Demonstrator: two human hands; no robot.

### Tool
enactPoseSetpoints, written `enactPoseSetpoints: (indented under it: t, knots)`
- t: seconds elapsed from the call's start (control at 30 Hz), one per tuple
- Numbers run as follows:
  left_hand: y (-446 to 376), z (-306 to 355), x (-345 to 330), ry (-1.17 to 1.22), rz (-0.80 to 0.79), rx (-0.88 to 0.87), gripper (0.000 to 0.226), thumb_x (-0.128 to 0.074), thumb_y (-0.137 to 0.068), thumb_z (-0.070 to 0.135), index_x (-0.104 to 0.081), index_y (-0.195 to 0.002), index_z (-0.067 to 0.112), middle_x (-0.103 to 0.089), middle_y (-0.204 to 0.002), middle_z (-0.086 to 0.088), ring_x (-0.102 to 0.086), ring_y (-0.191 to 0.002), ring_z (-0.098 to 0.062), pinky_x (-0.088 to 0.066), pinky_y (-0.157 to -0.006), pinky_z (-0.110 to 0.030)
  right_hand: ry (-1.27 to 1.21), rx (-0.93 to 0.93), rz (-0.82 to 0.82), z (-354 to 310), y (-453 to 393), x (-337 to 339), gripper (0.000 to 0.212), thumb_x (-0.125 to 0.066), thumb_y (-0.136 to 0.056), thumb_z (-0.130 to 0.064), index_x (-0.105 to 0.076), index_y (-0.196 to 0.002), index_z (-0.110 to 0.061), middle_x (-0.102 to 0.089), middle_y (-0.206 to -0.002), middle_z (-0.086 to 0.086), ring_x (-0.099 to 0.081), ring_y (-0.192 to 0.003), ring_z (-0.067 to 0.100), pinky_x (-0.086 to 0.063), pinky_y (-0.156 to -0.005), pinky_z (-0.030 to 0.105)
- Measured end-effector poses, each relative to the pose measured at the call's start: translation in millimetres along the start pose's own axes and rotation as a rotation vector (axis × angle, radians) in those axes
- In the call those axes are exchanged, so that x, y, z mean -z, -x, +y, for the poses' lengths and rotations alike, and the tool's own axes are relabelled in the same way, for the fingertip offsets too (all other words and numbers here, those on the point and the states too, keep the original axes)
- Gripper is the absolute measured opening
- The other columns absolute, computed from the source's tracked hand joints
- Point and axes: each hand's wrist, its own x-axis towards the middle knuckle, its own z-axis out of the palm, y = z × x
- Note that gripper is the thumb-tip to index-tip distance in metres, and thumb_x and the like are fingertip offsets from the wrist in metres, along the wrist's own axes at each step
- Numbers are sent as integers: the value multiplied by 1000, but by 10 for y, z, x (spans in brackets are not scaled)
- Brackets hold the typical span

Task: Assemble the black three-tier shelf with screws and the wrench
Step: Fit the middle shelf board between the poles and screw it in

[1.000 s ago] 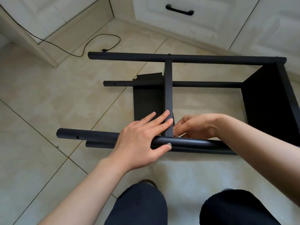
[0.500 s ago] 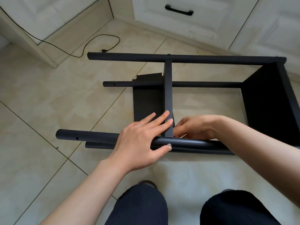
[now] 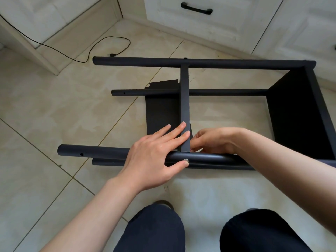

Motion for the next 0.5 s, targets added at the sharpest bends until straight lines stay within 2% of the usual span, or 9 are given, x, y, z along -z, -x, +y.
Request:
enactPoseSetpoints:
  t: [0.1,0.23,0.37,0.5]
  knots:
    - [-5,-1,0,-1,0,0,69,-44,-87,67,-26,-152,50,-11,-159,34,-18,-151,-3,-36,-111,-33,-36,23,-31,-4,28,47,34,-65,-88,-13,-73,-55,-16,-67,-67,0,-66,-61,10,-54,-61,21]
    - [-2,-6,-11,-7,1,-1,69,-44,-87,68,-25,-152,51,-10,-159,34,-18,-151,-3,-36,-111,-32,-24,15,-9,8,51,90,27,-65,-88,-12,-76,-63,-15,-67,-74,3,-65,-65,12,-54,-67,25]
    - [-2,-11,-13,-4,5,0,69,-43,-87,69,-25,-151,52,-10,-159,35,-17,-151,-2,-36,-112,-33,9,3,-11,6,-6,15,41,-63,-89,-10,-69,-49,-18,-65,-63,-1,-65,-58,9,-53,-60,21]
    - [-1,-11,-16,-4,9,1,69,-43,-87,68,-26,-151,51,-11,-159,33,-18,-151,-3,-36,-112,-34,-50,28,-42,-1,28,57,27,-67,-85,-14,-75,-60,-16,-68,-70,1,-66,-66,11,-55,-67,23]
